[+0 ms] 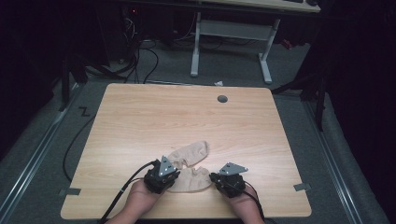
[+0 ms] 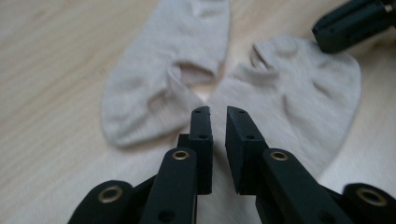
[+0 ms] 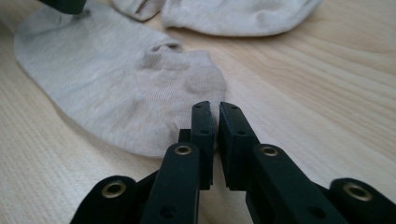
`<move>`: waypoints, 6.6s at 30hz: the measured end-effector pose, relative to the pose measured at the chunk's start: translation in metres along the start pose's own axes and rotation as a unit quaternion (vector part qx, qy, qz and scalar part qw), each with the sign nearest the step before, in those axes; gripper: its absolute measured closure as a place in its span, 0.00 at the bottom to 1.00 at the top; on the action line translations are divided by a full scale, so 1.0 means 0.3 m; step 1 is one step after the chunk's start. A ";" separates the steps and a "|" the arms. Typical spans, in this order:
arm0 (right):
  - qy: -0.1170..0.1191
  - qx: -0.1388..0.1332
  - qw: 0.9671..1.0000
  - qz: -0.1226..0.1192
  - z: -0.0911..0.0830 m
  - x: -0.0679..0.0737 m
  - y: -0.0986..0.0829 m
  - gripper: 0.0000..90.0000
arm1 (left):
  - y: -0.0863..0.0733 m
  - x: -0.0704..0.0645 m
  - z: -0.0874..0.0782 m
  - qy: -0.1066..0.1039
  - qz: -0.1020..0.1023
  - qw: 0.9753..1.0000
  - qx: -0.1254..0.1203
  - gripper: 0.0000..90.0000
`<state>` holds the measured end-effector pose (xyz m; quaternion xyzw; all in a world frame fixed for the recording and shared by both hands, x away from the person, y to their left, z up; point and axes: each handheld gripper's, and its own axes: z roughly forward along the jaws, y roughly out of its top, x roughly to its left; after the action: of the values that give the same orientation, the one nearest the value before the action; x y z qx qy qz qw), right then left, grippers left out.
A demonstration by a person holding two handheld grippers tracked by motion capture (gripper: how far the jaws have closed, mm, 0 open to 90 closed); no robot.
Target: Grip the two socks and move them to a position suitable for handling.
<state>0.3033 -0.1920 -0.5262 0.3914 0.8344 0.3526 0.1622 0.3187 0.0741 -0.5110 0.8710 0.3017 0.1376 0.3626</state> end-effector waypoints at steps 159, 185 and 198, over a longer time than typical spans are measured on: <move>-0.083 -0.062 0.995 0.010 -0.005 -0.085 0.122 0.94 | 0.109 0.173 0.093 0.040 -0.070 0.993 -0.091 0.96; -0.051 -0.075 0.995 -0.041 -0.154 0.063 0.032 0.94 | -0.028 0.030 -0.122 0.000 -0.045 0.996 -0.072 0.96; -0.014 -0.031 0.998 -0.046 -0.131 0.122 -0.039 0.94 | -0.095 0.001 -0.132 -0.008 -0.025 0.999 -0.032 0.96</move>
<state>0.2519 -0.1871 -0.5070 0.3519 0.8379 0.3649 0.2021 0.2887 0.1118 -0.5038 0.8523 0.3160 0.1311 0.3957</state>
